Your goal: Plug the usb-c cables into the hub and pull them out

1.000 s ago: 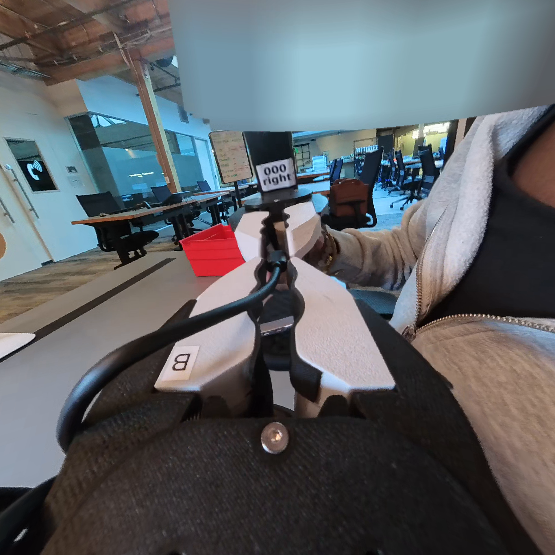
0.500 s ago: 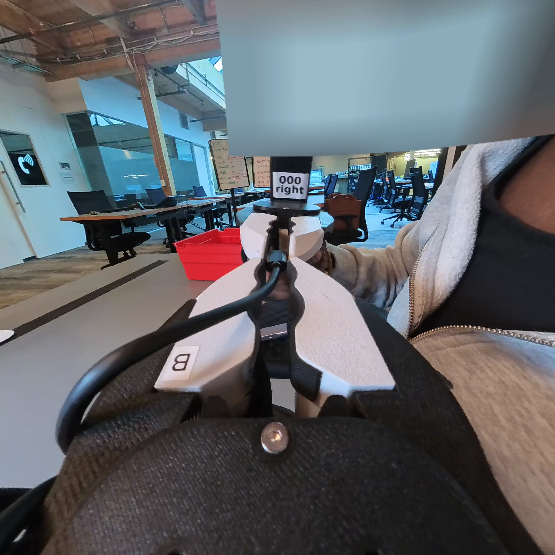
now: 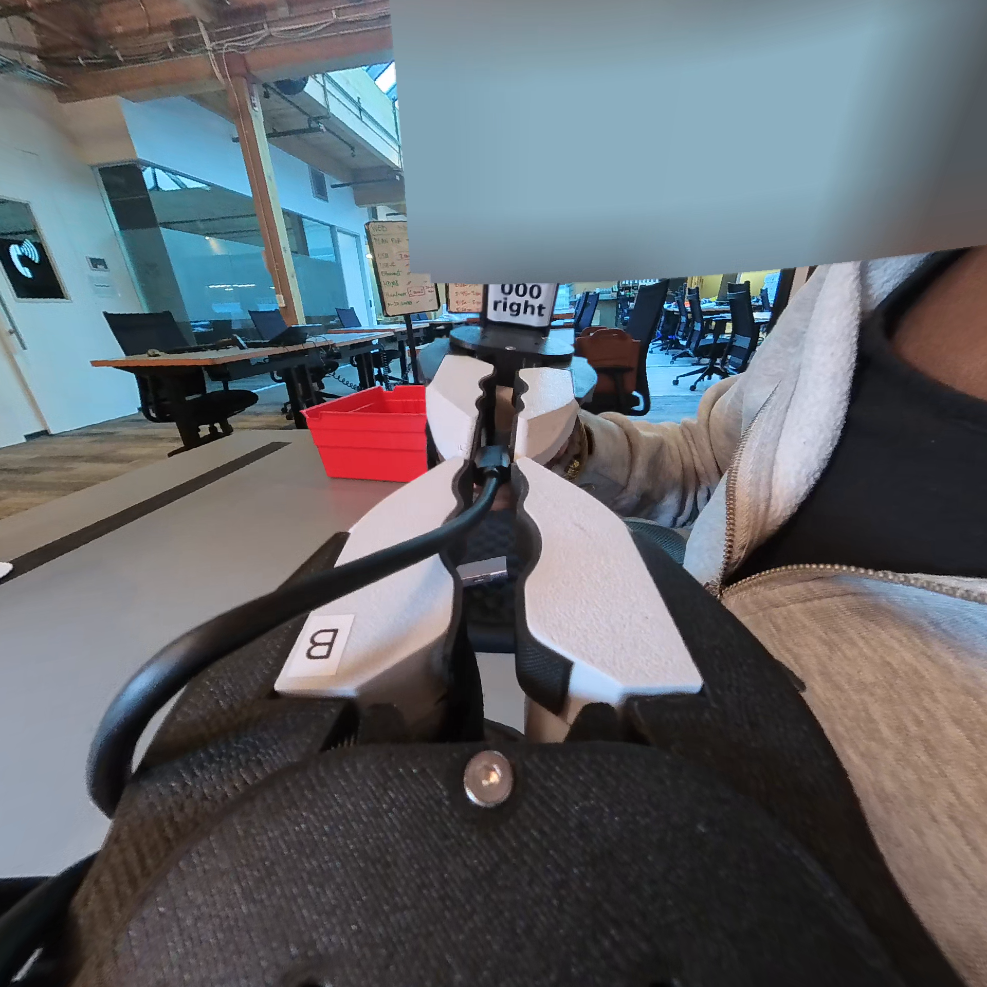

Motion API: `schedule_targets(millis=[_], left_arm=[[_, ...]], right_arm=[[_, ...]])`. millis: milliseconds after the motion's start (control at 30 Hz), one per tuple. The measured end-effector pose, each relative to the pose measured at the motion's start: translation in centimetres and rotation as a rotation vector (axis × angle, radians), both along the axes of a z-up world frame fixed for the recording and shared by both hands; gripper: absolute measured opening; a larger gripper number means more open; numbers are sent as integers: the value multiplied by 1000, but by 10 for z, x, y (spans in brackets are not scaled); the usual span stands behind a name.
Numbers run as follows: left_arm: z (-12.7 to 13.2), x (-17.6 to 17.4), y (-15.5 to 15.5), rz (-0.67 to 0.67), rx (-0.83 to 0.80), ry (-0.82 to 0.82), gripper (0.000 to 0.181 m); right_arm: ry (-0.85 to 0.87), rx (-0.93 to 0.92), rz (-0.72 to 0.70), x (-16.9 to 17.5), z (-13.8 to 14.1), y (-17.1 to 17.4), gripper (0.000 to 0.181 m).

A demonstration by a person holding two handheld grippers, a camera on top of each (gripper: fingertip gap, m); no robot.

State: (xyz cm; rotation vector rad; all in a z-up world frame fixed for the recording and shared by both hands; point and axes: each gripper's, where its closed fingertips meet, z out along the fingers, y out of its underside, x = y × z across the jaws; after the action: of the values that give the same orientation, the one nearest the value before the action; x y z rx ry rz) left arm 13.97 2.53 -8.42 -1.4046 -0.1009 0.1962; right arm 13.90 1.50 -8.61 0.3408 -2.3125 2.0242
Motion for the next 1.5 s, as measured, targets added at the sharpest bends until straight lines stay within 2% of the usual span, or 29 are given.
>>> schedule_targets(millis=[267,533,767,833,1067,1233,1333,1500], left_arm=[[-1,-6,-4,101,-34,68,13],[-10,-6,1,83,-68,54,13],[-12,-12,1,140,-64,77,13],[-13,-12,2,152,-69,97,13],[-22,-28,-1,232,-55,117,13],[-28,-29,-6,218,-6,120,13],[-26,-30,-8,216,15,125,13],[-27,-31,-8,216,18,115,13]], right_arm=[[-60,-25,-30,-6,-2,-2,11],[75,17,-40,-6,-10,3,11],[-15,11,-69,-13,-14,3,12],[-20,3,-80,-13,-14,5,15],[-155,0,-108,-16,-11,18,41],[-269,126,-208,-26,-36,40,57],[-295,184,-287,-34,-51,55,59],[-377,195,-448,-55,-62,82,58]])
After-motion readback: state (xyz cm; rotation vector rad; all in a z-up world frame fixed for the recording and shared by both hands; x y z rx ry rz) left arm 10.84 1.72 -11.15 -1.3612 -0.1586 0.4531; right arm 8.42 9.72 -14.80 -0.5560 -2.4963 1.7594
